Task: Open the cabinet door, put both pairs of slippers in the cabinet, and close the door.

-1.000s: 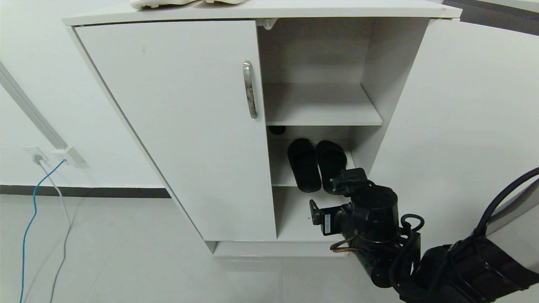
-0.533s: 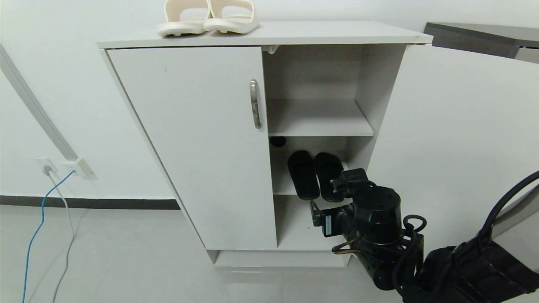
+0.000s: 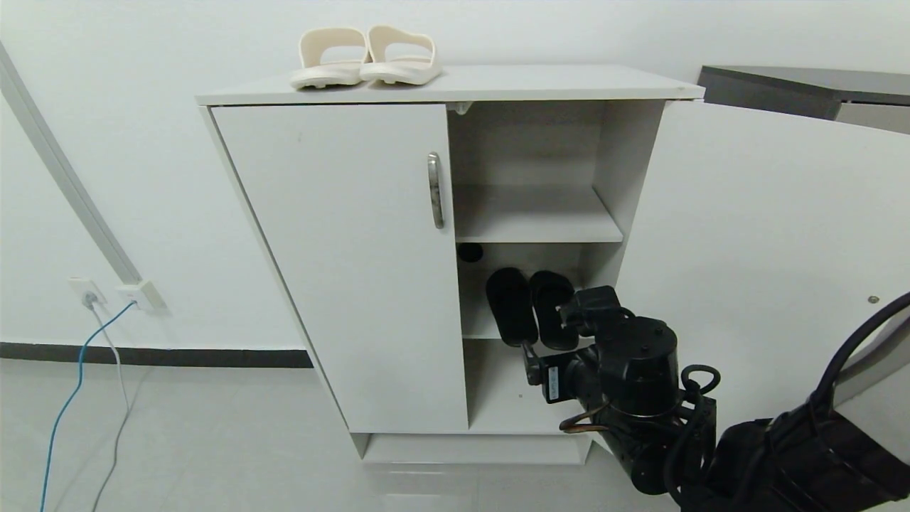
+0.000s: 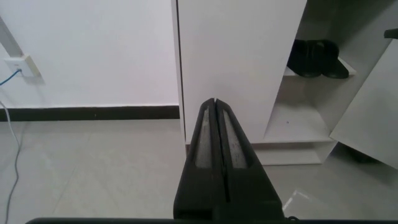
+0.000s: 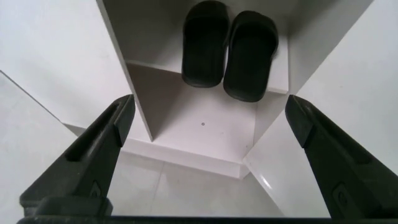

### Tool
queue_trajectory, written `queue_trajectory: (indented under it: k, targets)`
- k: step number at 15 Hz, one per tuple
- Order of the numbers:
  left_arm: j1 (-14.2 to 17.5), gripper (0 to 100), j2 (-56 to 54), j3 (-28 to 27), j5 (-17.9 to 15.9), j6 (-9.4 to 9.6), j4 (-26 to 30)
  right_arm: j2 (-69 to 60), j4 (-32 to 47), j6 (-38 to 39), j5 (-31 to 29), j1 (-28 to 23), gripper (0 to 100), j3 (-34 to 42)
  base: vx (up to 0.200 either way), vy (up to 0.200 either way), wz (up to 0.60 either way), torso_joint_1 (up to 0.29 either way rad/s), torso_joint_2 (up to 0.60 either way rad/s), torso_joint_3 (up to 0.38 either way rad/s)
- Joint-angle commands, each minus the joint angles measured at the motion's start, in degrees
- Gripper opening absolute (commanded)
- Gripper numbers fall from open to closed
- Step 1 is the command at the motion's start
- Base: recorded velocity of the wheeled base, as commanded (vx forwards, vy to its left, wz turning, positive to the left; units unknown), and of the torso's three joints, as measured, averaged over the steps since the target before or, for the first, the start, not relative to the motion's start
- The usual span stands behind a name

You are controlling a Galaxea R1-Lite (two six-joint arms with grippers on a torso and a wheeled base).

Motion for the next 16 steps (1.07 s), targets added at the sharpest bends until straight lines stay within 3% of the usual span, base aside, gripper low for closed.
queue_trajectory:
  k: [1, 16]
  targets:
    - [0.0, 0, 0.0, 0.0, 0.0, 0.00, 0.0, 0.2, 0.0, 0.0, 0.0, 0.1, 100, 0.0, 0.000, 0.200, 0.00, 0.002, 0.00, 0.007]
    - [0.0, 0, 0.0, 0.0, 0.1, 0.00, 0.0, -0.2, -2.3, -1.0, 0.3, 0.5, 100, 1.9, 0.000, 0.187, 0.00, 0.002, 0.00, 0.002]
